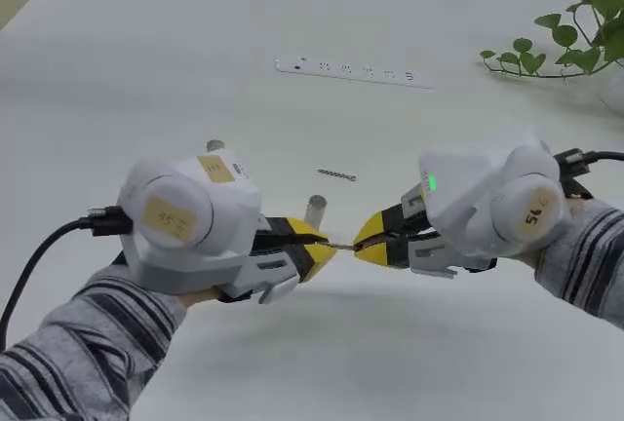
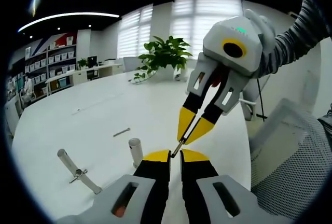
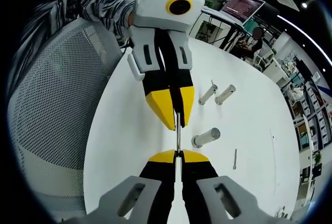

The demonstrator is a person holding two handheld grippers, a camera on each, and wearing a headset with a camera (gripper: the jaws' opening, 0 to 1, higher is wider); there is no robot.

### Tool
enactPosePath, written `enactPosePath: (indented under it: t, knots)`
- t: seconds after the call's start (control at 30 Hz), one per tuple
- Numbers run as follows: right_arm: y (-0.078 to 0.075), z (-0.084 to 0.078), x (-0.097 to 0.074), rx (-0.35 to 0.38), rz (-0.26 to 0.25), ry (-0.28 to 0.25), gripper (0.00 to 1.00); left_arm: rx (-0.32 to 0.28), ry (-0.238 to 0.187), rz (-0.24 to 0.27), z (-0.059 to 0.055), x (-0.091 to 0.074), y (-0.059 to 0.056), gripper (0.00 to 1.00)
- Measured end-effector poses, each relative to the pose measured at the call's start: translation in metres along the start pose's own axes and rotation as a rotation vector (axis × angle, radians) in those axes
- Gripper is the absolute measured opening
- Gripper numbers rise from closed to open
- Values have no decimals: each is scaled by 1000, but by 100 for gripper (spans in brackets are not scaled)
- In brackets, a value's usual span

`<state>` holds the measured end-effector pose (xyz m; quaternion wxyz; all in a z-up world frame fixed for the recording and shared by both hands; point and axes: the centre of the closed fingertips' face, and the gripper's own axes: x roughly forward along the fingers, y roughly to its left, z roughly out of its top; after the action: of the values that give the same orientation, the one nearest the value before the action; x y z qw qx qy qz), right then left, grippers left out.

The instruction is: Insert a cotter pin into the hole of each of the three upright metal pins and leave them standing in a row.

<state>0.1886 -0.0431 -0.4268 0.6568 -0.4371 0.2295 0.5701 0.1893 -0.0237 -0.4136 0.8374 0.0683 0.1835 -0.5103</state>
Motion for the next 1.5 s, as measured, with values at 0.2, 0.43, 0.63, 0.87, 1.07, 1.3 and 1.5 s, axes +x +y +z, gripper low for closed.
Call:
enactPosePath:
  t: [0.2,0.43,0.63,0.87,1.07,1.3,1.5]
  knots:
    - [-12,-5,1,23,-40,9,0,-2,-23,52,3,0,10,12]
    - [-25,-10,1,50,-69,11,0,-10,-18,144,-1,2,27,18]
    - [-32,-22,4,61,-79,42,0,-5,9,199,-7,8,36,21]
    - [-38,-36,9,60,-81,76,0,19,69,255,-20,16,44,22]
    - [-45,-43,14,55,-75,89,0,35,94,286,-26,20,52,23]
    - [-51,-47,20,49,-68,95,0,24,102,292,-29,31,59,22]
    - [-53,-48,24,44,-63,97,0,-9,98,292,-30,38,64,21]
